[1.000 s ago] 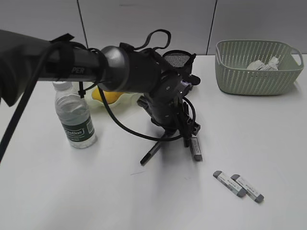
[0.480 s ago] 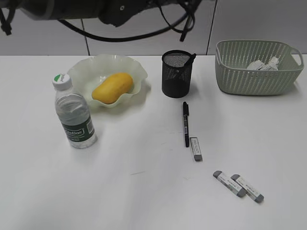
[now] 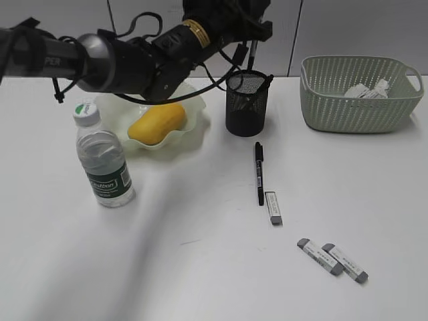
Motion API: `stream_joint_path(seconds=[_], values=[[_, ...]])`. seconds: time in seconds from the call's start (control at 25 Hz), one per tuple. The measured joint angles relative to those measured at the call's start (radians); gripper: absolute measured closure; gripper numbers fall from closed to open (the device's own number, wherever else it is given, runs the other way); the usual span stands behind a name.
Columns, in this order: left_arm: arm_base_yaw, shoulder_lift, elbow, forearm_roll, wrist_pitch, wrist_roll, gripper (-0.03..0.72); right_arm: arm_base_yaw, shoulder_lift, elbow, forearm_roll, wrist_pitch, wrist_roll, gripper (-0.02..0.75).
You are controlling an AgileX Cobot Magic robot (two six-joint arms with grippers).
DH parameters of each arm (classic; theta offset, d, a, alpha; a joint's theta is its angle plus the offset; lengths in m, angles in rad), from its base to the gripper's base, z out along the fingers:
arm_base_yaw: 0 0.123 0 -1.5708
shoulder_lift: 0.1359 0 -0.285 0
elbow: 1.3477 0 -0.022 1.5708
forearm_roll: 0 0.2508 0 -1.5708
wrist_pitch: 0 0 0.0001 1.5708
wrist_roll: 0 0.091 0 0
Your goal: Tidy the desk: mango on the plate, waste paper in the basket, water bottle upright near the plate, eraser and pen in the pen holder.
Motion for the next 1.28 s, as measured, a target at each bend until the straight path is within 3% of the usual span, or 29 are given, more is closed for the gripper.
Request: stream_joint_path(seconds=[0.32,0.68,0.76,0.88,1.08,1.28], values=[[0.0,0.064,0.001,0.001,0.008,0.0,0.556,0.0,0.0,0.0,0.0,0.0,0.0,0.491],[0.001,0.055,0.001,0.008,0.058,0.0,0.294,0.0,0.0,0.0,0.0,0.0,0.0,0.491],[0.001,0.022,0.001,0.019,0.161,0.0,0.28,0.0,0.0,0.0,0.0,0.0,0.0,0.491],[-0.008,-0.081,0.001,0.022,0.46,0.0,0.289,0.0,0.0,0.0,0.0,0.0,0.0,0.492],[-0.021,-0.283,0.001,0.041,0.971,0.01,0.397,0.0,0.0,0.0,0.0,0.0,0.0,0.492],[-0.021,-0.49,0.112,0.047,1.209,0.063,0.43,0.0,0.0,0.0,0.0,0.0,0.0,0.492]])
